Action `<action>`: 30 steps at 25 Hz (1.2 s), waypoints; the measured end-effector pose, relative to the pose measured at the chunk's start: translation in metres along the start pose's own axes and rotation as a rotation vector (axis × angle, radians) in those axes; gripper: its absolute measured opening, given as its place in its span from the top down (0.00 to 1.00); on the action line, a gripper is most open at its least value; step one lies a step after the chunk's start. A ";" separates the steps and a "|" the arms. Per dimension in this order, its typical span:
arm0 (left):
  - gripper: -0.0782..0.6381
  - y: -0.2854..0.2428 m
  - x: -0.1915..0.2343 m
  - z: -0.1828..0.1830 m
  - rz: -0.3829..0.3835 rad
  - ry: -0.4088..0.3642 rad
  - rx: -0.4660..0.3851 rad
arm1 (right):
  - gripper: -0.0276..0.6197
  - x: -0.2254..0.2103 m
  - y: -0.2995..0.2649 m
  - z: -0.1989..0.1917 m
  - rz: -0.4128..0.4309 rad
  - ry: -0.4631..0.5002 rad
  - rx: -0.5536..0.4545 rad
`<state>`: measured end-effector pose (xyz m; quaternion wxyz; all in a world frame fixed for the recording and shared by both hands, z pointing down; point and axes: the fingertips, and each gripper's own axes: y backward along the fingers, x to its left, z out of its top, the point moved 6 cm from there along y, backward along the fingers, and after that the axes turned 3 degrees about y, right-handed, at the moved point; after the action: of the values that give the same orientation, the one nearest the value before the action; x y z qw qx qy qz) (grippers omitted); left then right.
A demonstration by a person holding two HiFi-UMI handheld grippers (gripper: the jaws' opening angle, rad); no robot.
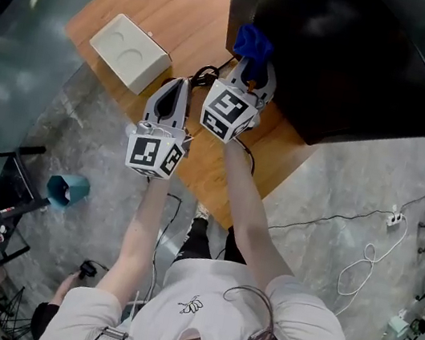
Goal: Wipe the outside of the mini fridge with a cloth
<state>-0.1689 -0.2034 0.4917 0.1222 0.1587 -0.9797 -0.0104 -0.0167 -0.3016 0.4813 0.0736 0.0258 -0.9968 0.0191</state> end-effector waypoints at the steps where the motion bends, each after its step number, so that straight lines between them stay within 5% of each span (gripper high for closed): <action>1: 0.88 0.000 -0.005 0.000 -0.008 0.000 0.000 | 0.85 -0.008 0.006 -0.001 -0.010 0.007 0.000; 30: 0.88 0.001 -0.123 -0.016 -0.205 0.032 0.030 | 0.85 -0.185 0.138 -0.024 -0.293 0.045 0.033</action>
<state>-0.0522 -0.1636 0.4780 0.1338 0.2601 -0.9562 -0.0059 0.1620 -0.1541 0.4725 0.0976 0.1718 -0.9800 0.0254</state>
